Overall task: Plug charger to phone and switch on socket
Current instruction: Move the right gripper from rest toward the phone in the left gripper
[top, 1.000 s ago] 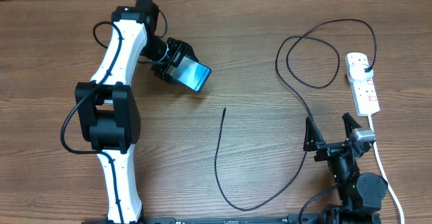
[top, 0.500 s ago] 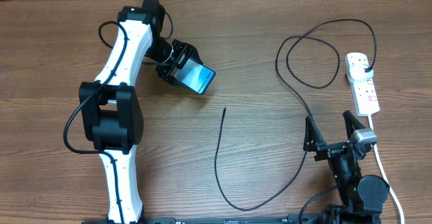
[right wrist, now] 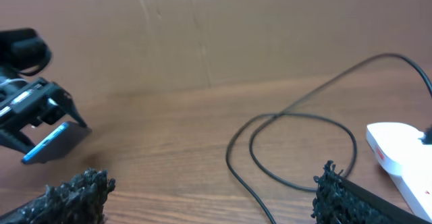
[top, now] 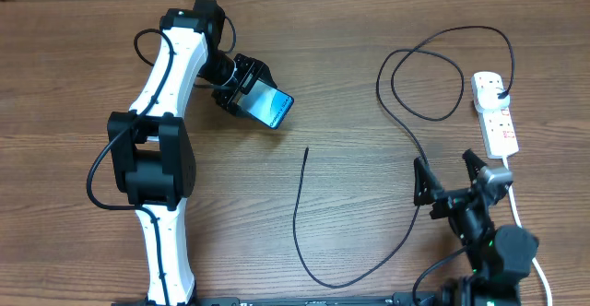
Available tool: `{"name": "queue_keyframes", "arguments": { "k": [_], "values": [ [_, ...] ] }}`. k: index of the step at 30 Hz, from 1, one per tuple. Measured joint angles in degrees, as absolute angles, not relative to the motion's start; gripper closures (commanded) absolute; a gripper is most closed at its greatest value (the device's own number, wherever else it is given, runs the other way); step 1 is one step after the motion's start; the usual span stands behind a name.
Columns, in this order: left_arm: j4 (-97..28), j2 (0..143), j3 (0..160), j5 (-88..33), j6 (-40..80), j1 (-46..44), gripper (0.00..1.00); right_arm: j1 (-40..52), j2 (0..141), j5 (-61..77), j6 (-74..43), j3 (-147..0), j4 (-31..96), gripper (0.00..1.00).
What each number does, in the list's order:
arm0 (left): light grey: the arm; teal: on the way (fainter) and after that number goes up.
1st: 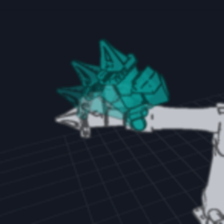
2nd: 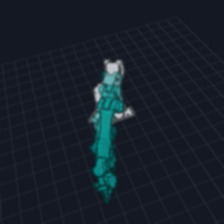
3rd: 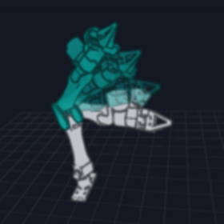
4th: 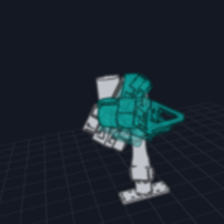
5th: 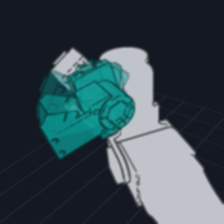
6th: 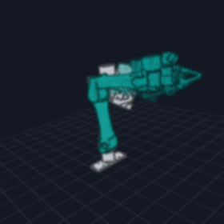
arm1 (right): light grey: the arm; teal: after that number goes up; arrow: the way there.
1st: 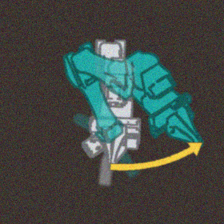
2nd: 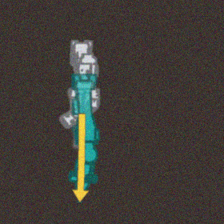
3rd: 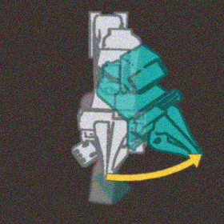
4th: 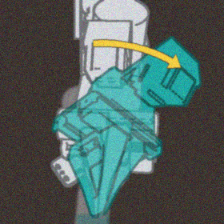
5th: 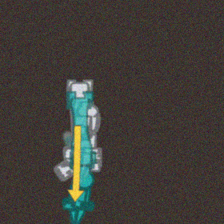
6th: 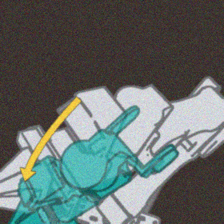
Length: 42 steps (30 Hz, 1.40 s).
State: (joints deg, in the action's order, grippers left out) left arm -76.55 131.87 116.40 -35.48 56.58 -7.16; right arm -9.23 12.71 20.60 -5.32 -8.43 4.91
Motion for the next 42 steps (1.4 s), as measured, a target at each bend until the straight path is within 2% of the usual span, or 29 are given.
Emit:
{"name": "queue_keyframes", "arguments": {
  "k": [8, 15, 21, 25, 32, 37, 42],
  "values": [
    [-76.51, 131.87, 116.42, -35.48, 56.58, -7.16, 0.95, -12.73, 40.56, 29.80, -0.40, -29.23, 14.83, 0.00],
    [-76.53, 131.87, 116.42, -35.48, 56.58, -7.16, 0.96, -12.75, 67.61, 47.62, 0.80, -47.99, 23.24, 0.00],
    [-76.53, 131.87, 116.42, -35.46, 56.55, -7.16, 0.96, -12.73, 82.70, 69.60, -1.43, -51.16, 13.54, 0.00],
    [-76.55, 131.87, 116.42, -35.48, 56.55, -7.16, 0.96, -12.73, 87.26, 75.46, -6.72, -51.31, 7.66, 0.00],
    [-76.47, 131.87, 116.42, -34.79, 56.97, -7.44, 0.96, -11.57, 88.75, 75.88, -19.05, -51.33, 5.32, 0.00],
    [-75.57, 131.87, 116.42, -34.26, 57.80, -8.73, 0.96, -6.04, 88.75, 67.55, -28.71, -51.33, 5.52, 0.00],
    [-75.00, 131.87, 116.42, -33.74, 58.85, -10.48, 0.96, 0.58, 88.75, 58.96, -33.52, -51.33, 5.58, 0.00]
  ]
}}
